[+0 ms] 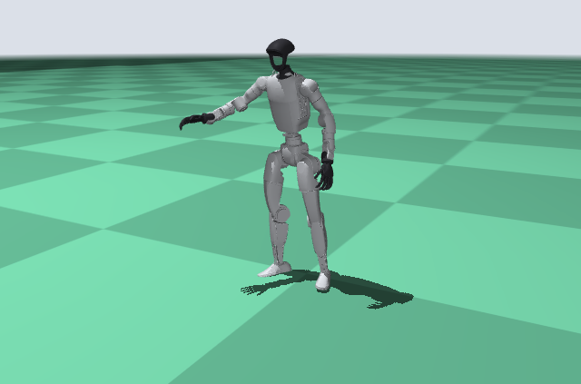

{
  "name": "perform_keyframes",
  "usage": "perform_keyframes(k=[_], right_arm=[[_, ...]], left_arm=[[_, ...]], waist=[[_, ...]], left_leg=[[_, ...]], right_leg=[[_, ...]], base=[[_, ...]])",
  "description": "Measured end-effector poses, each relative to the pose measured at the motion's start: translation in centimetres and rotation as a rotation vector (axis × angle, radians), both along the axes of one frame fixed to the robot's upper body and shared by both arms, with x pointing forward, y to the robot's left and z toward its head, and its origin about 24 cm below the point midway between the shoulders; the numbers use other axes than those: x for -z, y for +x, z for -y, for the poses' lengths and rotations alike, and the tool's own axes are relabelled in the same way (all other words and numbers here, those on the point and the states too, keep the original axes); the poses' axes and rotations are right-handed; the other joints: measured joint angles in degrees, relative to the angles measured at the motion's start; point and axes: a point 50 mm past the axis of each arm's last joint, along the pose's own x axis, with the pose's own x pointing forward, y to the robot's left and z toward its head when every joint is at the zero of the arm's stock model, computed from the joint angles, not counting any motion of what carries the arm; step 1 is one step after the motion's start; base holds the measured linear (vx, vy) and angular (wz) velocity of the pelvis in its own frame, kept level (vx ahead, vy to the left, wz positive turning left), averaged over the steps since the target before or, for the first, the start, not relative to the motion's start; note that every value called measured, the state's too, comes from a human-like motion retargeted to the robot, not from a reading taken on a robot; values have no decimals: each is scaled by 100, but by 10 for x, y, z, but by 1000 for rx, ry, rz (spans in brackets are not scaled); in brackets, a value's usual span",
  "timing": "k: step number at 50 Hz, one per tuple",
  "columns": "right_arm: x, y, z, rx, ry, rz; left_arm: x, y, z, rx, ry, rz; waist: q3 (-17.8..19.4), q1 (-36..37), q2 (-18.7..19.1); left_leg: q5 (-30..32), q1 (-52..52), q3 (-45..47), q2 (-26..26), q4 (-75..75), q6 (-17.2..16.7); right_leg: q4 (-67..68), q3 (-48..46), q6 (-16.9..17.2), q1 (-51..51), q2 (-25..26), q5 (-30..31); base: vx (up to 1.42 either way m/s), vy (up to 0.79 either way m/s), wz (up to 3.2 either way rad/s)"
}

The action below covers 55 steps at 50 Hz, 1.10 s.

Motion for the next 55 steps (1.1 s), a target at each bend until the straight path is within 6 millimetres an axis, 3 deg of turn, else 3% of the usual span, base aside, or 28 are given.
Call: perform_keyframes(k=[3,5,8,10,16,20,23,29,33,35,42,45,50,55], right_arm=[[7,-20,37,331,72,104],[14,-32,52,496,94,140],[30,-39,51,534,58,96],[43,-37,38,430,-12,18],[76,-28,-33,-186,-290,-266],[95,-36,-51,-317,-330,-359],[113,-50,-35,-147,-196,-368],[142,-92,10,480,269,-200],[153,-109,19,725,440,-109],[158,-111,14,678,401,-162],[163,-100,-27,-25,-66,-493],[165,-105,-27,-70,-113,-539],[178,-132,4,381,187,-428],[175,-159,34,931,619,-82]], left_arm=[[0,-1,-3,-60,31,5],[1,-4,-4,-94,45,-1],[4,-11,-2,-100,49,-22],[6,-16,0,-75,43,-39],[11,-28,14,80,2,-82],[12,-27,21,122,-16,-77],[11,-20,23,99,-18,-53],[8,-8,19,-14,-9,-6],[8,-5,18,-67,-7,-1],[8,-5,18,-54,-6,-3],[8,-14,23,98,-1,-6],[8,-14,25,126,-4,-10],[8,-5,26,72,-14,10],[7,3,25,-51,-37,27]], waist=[[-11,-91,42],[0,-163,64],[37,-266,85],[60,-322,95],[57,-439,167],[33,-512,252],[16,-576,322],[26,-745,448],[83,-867,504],[114,-917,520],[118,-1080,562],[88,-1131,589],[39,-1195,638],[22,-1231,688]], left_leg=[[-12,-6,-86,-66,-25,13],[-32,18,-131,-123,-37,35],[-71,88,-131,-192,-41,80],[-96,137,-82,-213,-34,104],[-93,205,227,-114,-5,82],[-40,174,363,-13,-2,29],[-13,131,373,21,-7,4],[-42,108,289,-43,-15,28],[-95,168,295,-123,-5,72],[-120,211,343,-145,4,85],[-132,318,671,-82,44,26],[-125,329,770,-50,69,7],[-145,322,789,-69,92,25],[-191,344,712,-160,78,77]], right_leg=[[17,-53,0,34,-96,-39],[56,-68,0,66,-176,-82],[134,-31,0,100,-267,-153],[171,30,0,104,-287,-185],[116,274,0,20,-91,-141],[13,334,0,-44,82,-49],[-39,313,0,-70,136,-6],[-8,268,0,-56,29,-47],[61,322,0,-25,-78,-109],[80,382,0,-17,-96,-127],[-6,649,0,-44,78,-53],[-66,713,0,-52,147,-1],[-103,722,0,-41,125,18],[-64,695,0,3,-10,-29]], base=[[4,8,28],[5,9,22],[3,4,4],[3,1,-23],[0,-8,-47],[-2,-11,-31],[0,-3,-4],[3,5,10],[4,8,-1],[3,3,-23],[1,-4,-42],[1,-4,-31],[1,1,-3],[4,10,13]])
